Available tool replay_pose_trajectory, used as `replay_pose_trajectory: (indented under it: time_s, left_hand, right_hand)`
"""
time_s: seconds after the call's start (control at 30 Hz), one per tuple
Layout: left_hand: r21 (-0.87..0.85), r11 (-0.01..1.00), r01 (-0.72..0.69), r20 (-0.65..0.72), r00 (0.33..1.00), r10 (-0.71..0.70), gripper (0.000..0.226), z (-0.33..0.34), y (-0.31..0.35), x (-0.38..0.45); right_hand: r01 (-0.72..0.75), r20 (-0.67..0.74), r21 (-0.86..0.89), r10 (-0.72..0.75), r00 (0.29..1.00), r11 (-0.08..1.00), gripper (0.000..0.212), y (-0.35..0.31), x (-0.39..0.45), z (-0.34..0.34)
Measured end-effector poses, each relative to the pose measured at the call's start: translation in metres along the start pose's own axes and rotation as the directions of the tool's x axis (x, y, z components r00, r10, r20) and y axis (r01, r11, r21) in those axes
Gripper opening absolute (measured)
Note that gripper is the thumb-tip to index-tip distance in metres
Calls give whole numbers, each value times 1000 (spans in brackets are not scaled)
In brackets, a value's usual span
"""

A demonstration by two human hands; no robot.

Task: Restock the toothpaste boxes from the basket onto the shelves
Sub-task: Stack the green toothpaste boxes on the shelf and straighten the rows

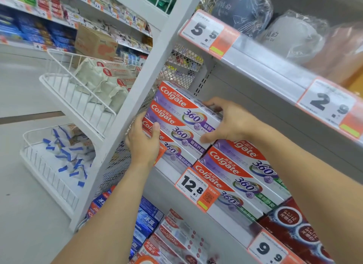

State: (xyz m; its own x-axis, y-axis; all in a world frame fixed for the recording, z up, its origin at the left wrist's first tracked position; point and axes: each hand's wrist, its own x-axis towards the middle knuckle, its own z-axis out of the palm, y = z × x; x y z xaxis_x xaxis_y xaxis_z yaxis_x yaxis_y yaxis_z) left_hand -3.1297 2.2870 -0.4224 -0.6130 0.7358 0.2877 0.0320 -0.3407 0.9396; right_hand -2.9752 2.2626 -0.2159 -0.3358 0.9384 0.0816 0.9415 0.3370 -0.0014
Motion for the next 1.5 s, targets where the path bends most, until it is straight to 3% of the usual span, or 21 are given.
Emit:
replay_pose_trajectory:
  time_s: [0.23, 0.6, 0.87, 1.0, 1.13, 1.27, 1.43, 1.5]
  left_hand:
    - [-13, 1000, -28, -5, 1000, 28, 39, -1, -1, -3]
    - [32, 998, 46, -25, 999, -45, 36, 2, 6, -2]
    - [124, 992, -18, 16, 1000, 16, 40, 1, -3, 0]
    - [175, 984, -30, 32, 999, 25, 45, 0, -3, 1]
    - [271, 962, -22, 24, 1000, 16, 62, -1, 2, -13]
    - [345, 933, -101, 10, 995, 104, 58, -6, 22, -51]
    - [342, 874, -345, 218, 934, 283, 52, -3, 44, -93]
    - [342, 838, -424, 316, 892, 323, 55, -1, 53, -108]
  right_hand:
    - [-9, -7, 20, 9, 1000, 1000, 94, 1, 0, 1]
    - [-26, -12, 0, 26, 1000, 1000, 92, 1, 3, 2]
    - [-8, 30, -12, 9, 999, 1000, 98, -3, -10, -4]
    - [-1, -85, -109, -8, 996, 994, 120, 2, -38, -8]
    - [-76, -150, -160, 52, 987, 984, 122, 24, -87, -10]
    - [-131, -175, -175, 100, 980, 976, 115, 53, -128, 1]
    - [-96, -426, -211, -3, 905, 973, 76, 74, -170, 30]
    - [-137, -469, -140, 57, 881, 981, 62, 82, -176, 40]
